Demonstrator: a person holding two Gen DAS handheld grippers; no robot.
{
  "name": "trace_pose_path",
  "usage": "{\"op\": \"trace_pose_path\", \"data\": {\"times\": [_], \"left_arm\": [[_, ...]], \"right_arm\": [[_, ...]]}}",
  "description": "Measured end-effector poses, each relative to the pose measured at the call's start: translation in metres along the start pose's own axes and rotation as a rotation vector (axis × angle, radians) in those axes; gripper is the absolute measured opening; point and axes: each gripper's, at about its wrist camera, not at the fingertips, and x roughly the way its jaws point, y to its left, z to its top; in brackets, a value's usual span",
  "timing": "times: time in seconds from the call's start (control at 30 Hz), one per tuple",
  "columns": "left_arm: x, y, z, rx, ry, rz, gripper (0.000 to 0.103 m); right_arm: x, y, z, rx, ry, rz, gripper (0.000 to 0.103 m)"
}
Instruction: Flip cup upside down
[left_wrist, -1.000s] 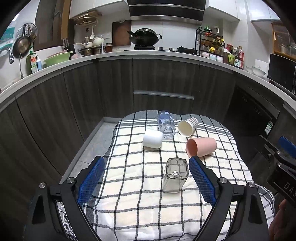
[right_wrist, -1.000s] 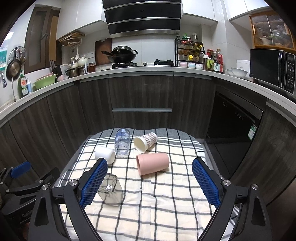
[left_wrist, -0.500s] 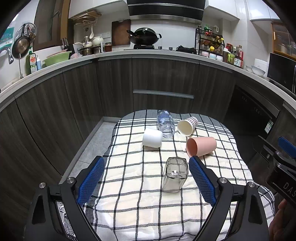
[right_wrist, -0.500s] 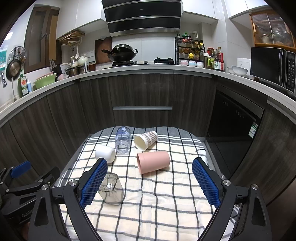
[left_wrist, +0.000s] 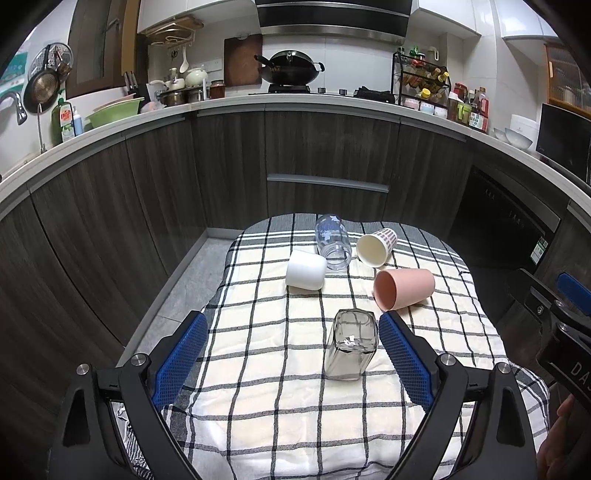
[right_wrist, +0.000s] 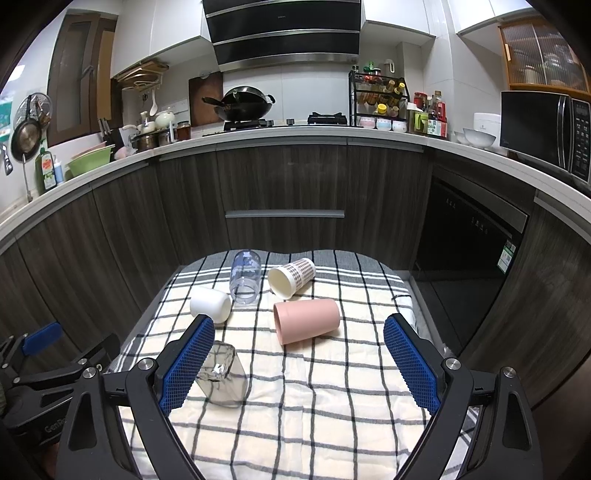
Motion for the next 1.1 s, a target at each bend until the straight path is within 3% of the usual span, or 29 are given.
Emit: {"op": "trace_pose_path", "data": {"times": [1.1], "left_arm": [[0.0042,0.0056,0.0022,-0.004,0.005,0.02,0.098]], "right_arm": [[0.0042,0.0006,-0.004,0.005,0.012,0.001,0.097]]}}
